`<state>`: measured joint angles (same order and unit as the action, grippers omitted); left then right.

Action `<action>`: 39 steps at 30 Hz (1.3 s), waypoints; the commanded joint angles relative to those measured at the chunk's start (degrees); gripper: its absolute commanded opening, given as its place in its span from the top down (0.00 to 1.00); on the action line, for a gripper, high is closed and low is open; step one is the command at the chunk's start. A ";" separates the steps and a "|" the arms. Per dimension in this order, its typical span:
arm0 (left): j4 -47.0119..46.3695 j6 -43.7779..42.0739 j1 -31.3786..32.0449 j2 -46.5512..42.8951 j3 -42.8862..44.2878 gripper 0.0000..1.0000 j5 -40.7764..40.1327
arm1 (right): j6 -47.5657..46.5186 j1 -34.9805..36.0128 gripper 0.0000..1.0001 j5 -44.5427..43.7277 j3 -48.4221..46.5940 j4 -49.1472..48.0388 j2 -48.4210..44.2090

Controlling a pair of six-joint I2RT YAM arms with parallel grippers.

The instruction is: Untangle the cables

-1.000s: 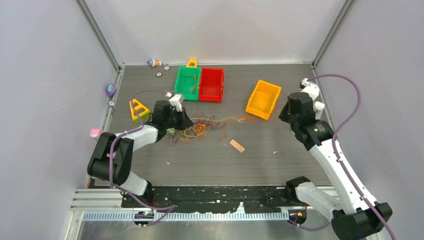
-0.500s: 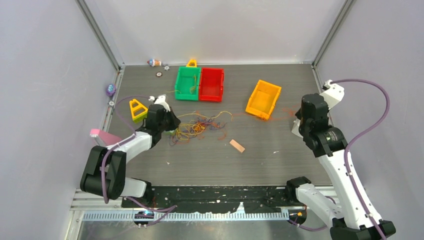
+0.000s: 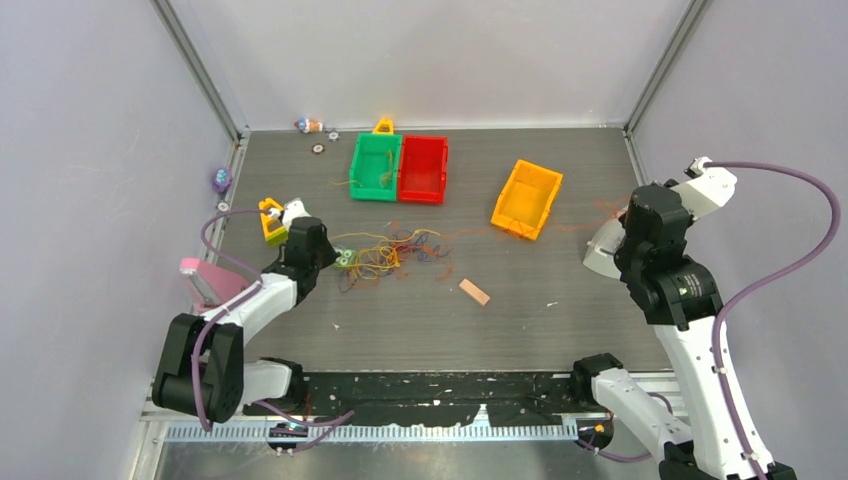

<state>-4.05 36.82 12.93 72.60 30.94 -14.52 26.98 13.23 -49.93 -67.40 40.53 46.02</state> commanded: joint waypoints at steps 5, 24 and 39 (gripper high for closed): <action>-1.06 -0.68 -0.35 -1.20 0.30 1.00 -0.91 | -3.98 -0.31 0.95 14.86 2.25 -5.70 1.17; -12.80 -7.26 -0.34 -0.63 -1.06 1.00 19.24 | -3.58 6.64 0.05 49.19 19.46 -14.11 23.87; -13.79 -7.44 -0.26 -0.25 -1.19 1.00 21.03 | 1.82 11.97 0.05 48.80 10.82 -22.45 46.88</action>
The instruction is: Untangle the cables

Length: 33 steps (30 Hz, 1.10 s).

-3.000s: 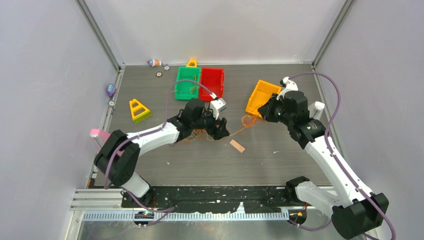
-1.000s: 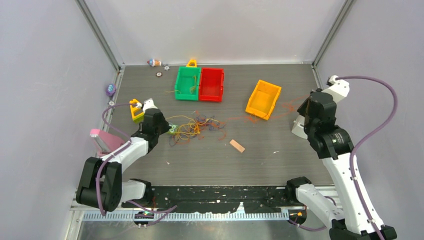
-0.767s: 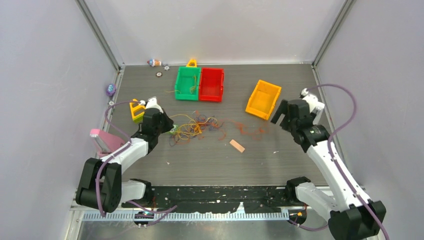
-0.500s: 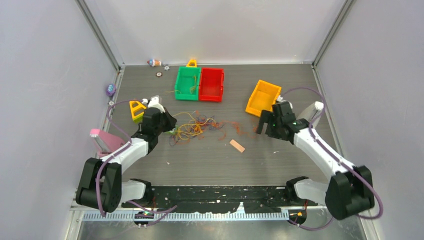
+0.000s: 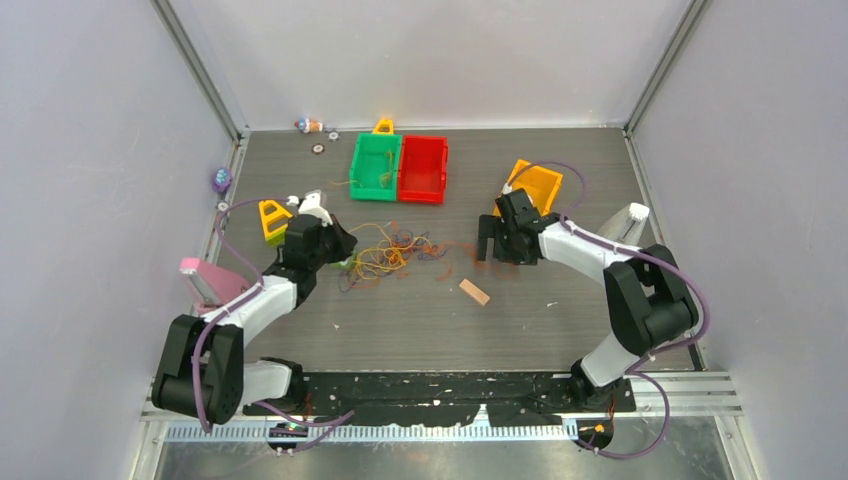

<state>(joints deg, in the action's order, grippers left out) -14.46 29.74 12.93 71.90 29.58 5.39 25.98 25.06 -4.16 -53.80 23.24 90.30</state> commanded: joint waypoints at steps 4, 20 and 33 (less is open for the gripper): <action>-3.39 -0.12 -0.34 0.56 0.20 1.00 1.27 | 2.63 1.57 0.05 4.87 -4.77 -6.26 5.39; -2.49 0.02 -0.31 -0.83 -0.27 1.00 -1.60 | -1.35 4.80 0.92 -17.15 -9.35 5.24 15.62; 2.58 4.94 -0.35 -6.56 -3.19 1.00 -20.61 | 2.60 -13.99 0.95 -21.89 1.49 7.12 -16.30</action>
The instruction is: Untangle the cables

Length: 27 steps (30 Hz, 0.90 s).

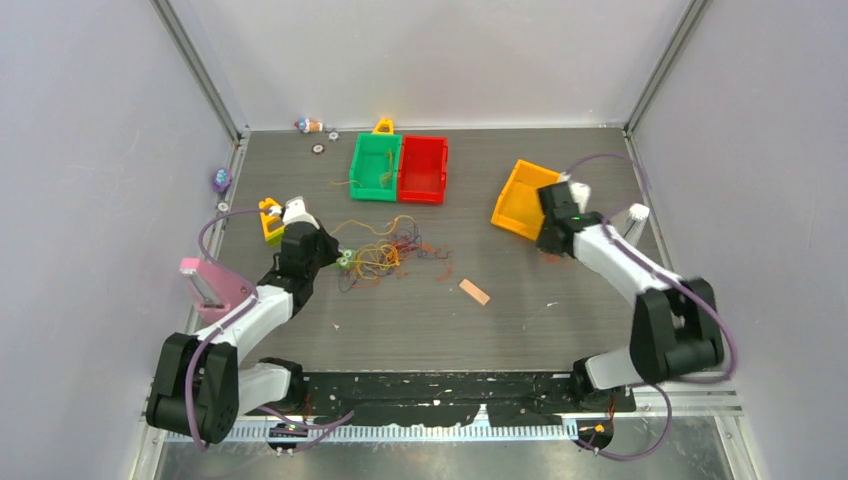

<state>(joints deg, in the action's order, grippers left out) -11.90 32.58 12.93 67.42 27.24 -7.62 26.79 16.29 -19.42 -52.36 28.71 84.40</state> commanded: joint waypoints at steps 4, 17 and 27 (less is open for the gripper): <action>-1.79 1.32 -0.36 -1.81 -1.02 1.00 -4.63 | -1.63 -8.90 0.95 -5.17 -1.16 1.19 -18.61; -9.04 -2.96 -0.21 0.21 -1.00 1.00 11.79 | -5.88 -9.02 0.95 20.70 -17.81 0.53 -7.75; -9.50 -3.17 -0.27 1.56 -0.27 1.00 14.44 | -4.58 -8.91 0.95 28.99 -27.90 -2.47 11.52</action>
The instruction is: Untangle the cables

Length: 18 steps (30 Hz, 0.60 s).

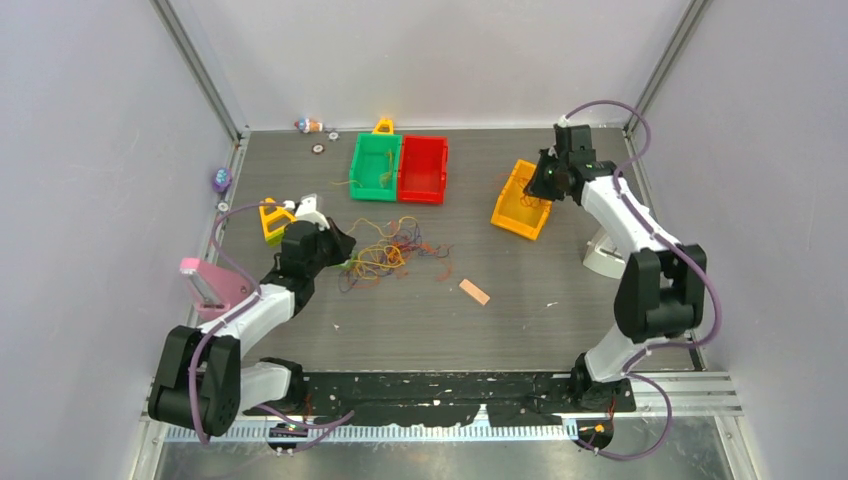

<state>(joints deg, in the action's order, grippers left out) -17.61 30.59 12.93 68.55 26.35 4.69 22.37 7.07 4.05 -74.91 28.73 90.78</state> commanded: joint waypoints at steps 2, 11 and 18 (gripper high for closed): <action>-3.84 -1.02 -0.27 0.47 0.62 1.00 2.56 | 0.70 0.25 0.95 2.79 -7.36 -1.79 7.96; -3.92 -0.94 -0.27 1.00 0.78 1.00 3.06 | 3.33 -1.63 0.94 -12.39 -12.17 2.03 16.41; -3.89 -0.99 -0.25 1.09 0.97 1.00 3.05 | 3.27 -2.20 0.95 -13.95 -10.25 0.21 15.68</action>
<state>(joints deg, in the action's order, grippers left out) -18.20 30.57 12.95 69.54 26.35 7.16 25.19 5.19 -8.84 -85.10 31.05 109.03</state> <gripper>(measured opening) 0.004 0.085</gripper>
